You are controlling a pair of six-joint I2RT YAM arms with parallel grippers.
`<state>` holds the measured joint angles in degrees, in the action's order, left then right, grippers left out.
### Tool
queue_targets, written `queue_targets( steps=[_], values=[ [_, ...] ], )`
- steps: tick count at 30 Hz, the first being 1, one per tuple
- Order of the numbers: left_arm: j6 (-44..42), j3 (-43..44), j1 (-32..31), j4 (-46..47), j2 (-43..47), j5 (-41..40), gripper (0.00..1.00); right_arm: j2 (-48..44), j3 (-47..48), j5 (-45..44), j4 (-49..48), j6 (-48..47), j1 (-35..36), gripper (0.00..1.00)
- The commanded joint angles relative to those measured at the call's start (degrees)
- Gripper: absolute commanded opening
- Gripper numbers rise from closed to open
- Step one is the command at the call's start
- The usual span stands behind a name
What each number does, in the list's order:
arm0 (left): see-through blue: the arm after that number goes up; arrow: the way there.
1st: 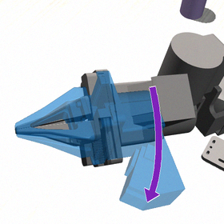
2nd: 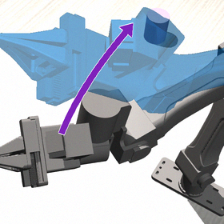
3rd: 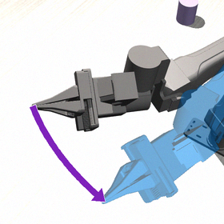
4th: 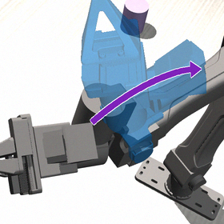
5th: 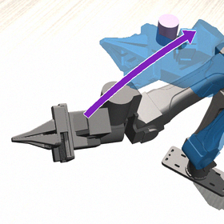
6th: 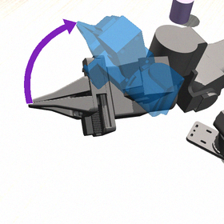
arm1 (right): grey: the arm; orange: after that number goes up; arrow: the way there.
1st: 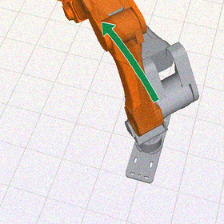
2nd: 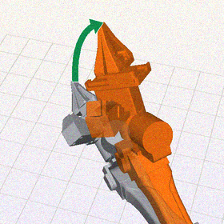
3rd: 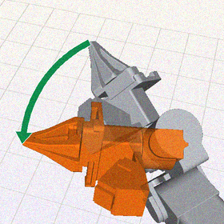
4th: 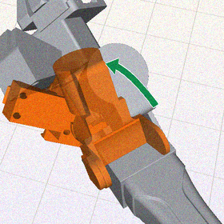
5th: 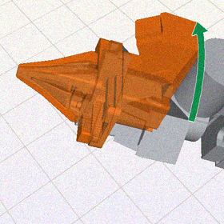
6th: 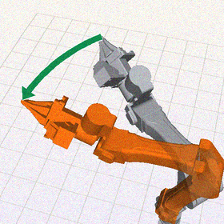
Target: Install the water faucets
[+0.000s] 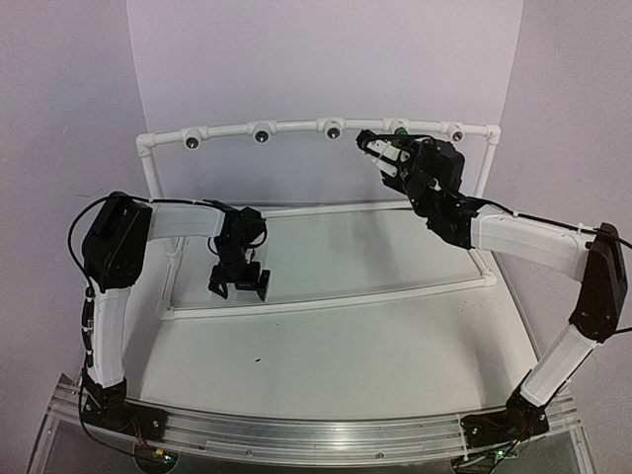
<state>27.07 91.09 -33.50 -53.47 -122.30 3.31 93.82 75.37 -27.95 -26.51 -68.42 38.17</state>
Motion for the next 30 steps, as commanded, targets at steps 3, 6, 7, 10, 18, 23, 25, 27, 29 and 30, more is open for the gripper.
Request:
queue_targets(
  steps=[3,6,7,10,18,23,25,27,29,30],
  values=[
    [0.18,-0.10,-0.17,0.38,3.11,-0.64,1.00,-0.28,4.57,-1.34,9.69,17.32,-1.26,0.40],
    [0.09,0.05,-0.09,0.15,3.03,-0.59,1.00,-0.94,6.10,-0.37,14.66,24.93,-1.24,0.39],
    [0.03,0.11,-0.08,0.09,2.98,-0.59,1.00,-1.25,6.38,-0.07,16.31,27.92,-1.25,0.39],
    [0.00,0.28,-0.08,-0.08,2.88,-0.54,1.00,-2.57,6.88,1.57,19.80,35.57,-1.25,0.40],
    [0.16,0.71,-0.08,-0.49,2.73,-0.41,1.00,-6.60,8.41,7.13,25.41,60.17,-1.31,0.39],
    [0.26,1.30,-0.12,-0.95,2.59,-0.41,1.00,-8.64,7.71,11.37,26.47,73.71,-2.21,0.36],
    [0.32,1.54,-0.08,-1.25,2.56,-0.41,1.00,-9.13,7.70,12.92,26.51,78.83,-3.29,0.35],
    [0.28,1.85,-0.08,-1.63,2.61,-0.52,1.00,-9.27,7.99,14.75,27.31,83.77,-4.81,0.34],
    [0.18,2.04,-0.06,-1.88,2.54,-0.68,1.00,-9.19,8.21,16.02,28.17,86.38,-5.89,0.36],
    [0.15,2.15,-0.07,-2.00,2.58,-0.68,1.00,-9.04,8.29,16.89,28.22,85.99,-6.03,0.41]
  ],
)
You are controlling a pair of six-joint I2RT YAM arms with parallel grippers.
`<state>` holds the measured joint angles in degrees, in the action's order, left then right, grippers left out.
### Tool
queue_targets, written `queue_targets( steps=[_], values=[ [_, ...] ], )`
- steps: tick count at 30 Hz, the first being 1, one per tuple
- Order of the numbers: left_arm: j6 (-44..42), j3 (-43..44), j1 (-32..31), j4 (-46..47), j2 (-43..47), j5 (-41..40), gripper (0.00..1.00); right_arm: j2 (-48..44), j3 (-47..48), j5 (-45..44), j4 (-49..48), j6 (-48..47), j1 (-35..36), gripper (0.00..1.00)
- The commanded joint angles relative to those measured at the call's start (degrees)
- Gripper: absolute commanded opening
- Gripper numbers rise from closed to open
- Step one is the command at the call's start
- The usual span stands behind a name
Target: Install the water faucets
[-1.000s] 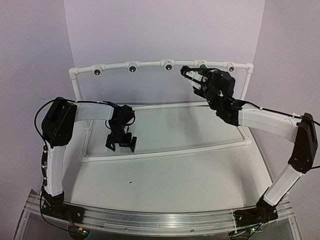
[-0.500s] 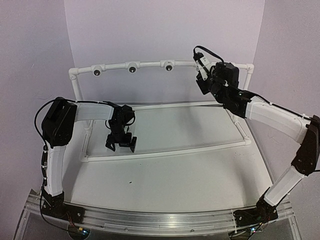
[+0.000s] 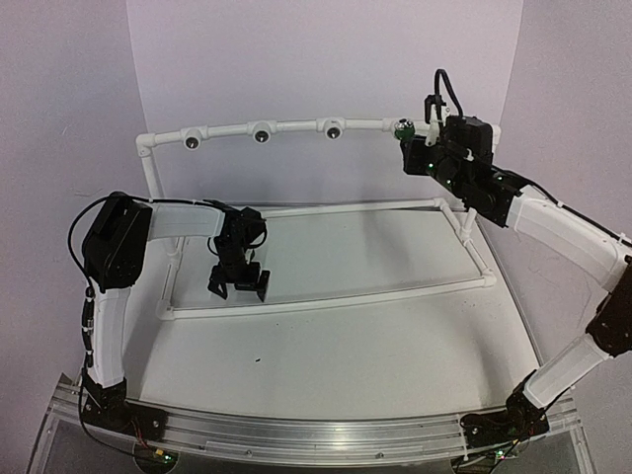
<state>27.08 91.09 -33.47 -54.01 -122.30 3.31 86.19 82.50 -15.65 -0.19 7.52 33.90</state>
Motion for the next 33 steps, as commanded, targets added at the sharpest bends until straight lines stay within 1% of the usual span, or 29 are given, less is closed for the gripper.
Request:
queue_targets(
  steps=[1,5,7,9,13,16,19,20,30,33],
  values=[
    [0.08,2.19,-0.10,-1.56,2.58,-0.70,1.00,-1.25,1.19,5.13,1.96,9.29,-1.78,0.45],
    [0.03,2.61,-0.10,-1.85,2.44,-0.79,1.00,-0.73,0.44,5.91,2.09,5.81,-1.84,0.64],
    [-0.01,2.89,-0.10,-1.97,2.26,-0.80,1.00,-0.52,0.24,5.50,2.09,5.59,-2.19,0.67],
    [-0.01,3.02,-0.10,-2.06,2.09,-0.77,1.00,-0.13,0.67,6.11,2.03,6.00,-2.62,0.67],
    [0.07,3.05,-0.10,-2.02,1.98,-0.74,1.00,1.02,2.29,7.28,2.01,7.29,-3.00,0.63],
    [0.17,2.97,-0.10,-1.98,1.89,-0.76,1.00,1.43,3.22,9.64,1.98,9.89,-3.73,0.56],
    [0.25,3.01,-0.10,-1.98,1.85,-0.82,1.00,1.69,3.23,12.60,2.03,14.23,-4.85,0.46],
    [0.29,3.04,-0.08,-1.98,1.90,-0.77,1.00,1.78,3.15,13.50,2.11,15.51,-5.31,0.44],
    [0.08,3.17,-0.10,-2.42,1.63,-0.79,1.00,1.88,0.38,27.15,1.36,34.74,-11.07,0.35],
    [-0.07,3.52,-0.10,-2.63,1.31,-0.85,1.00,1.83,-1.16,33.04,-2.45,38.48,-11.80,0.35]
  ],
)
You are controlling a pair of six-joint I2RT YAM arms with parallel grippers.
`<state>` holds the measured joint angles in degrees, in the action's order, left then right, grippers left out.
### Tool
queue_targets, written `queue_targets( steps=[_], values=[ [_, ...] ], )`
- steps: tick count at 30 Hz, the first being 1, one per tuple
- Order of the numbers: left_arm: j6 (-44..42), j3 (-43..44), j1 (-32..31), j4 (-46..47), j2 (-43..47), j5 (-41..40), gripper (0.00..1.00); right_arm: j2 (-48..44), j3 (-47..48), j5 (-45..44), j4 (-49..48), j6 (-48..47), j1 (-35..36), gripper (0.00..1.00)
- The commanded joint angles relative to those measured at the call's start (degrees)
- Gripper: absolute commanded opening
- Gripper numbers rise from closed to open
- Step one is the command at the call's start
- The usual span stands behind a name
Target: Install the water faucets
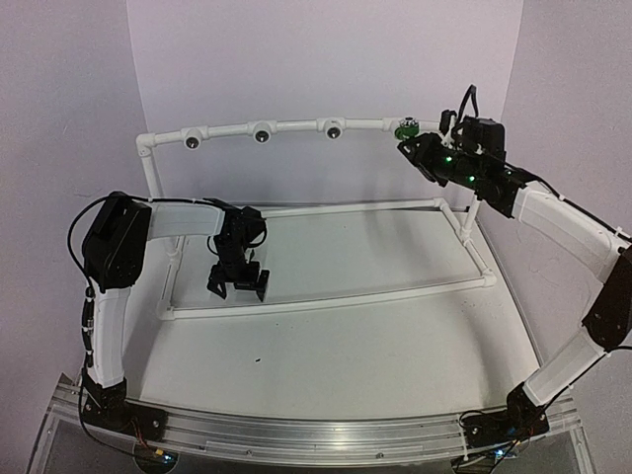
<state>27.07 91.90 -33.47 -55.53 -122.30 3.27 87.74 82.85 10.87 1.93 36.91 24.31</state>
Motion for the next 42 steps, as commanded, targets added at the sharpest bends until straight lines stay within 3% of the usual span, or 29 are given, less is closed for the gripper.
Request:
queue_targets(
  steps=[1,3,9,15,19,24,31,35,42],
  values=[
    [-0.08,2.83,-0.10,-1.24,1.27,-0.74,1.00,0.21,-1.90,7.39,-5.33,9.65,-2.22,0.35],
    [-0.23,2.94,-0.10,-1.31,1.14,-0.68,1.00,-0.10,-2.18,7.01,-6.09,9.15,-2.25,0.39],
    [-0.26,3.10,-0.12,-1.33,0.90,-0.44,1.00,-1.55,-1.26,3.06,-6.36,-2.48,-2.12,0.66],
    [-0.28,3.96,-0.10,-1.34,0.39,-0.28,1.00,-2.62,-1.98,-2.76,-6.05,-19.02,-1.57,0.80],
    [-0.30,4.24,-0.09,-1.34,0.13,-0.19,1.00,-1.35,-0.08,-4.88,-5.05,-24.50,-1.44,0.83],
    [-0.35,4.49,-0.06,-1.39,-0.08,-0.04,1.00,-0.36,2.57,0.26,-4.49,-22.86,-1.01,0.85],
    [-0.18,4.63,-0.10,-1.48,-0.18,-0.08,1.00,0.48,6.51,-3.59,-2.19,-21.96,1.32,0.91],
    [-0.43,5.43,-0.10,-1.83,-0.48,-0.32,1.00,2.04,8.84,-8.04,0.49,-19.10,1.38,0.88],
    [-0.52,6.04,-0.10,-2.37,-0.62,-0.41,1.00,3.53,9.52,-7.98,3.20,-13.80,1.38,0.79]
  ],
)
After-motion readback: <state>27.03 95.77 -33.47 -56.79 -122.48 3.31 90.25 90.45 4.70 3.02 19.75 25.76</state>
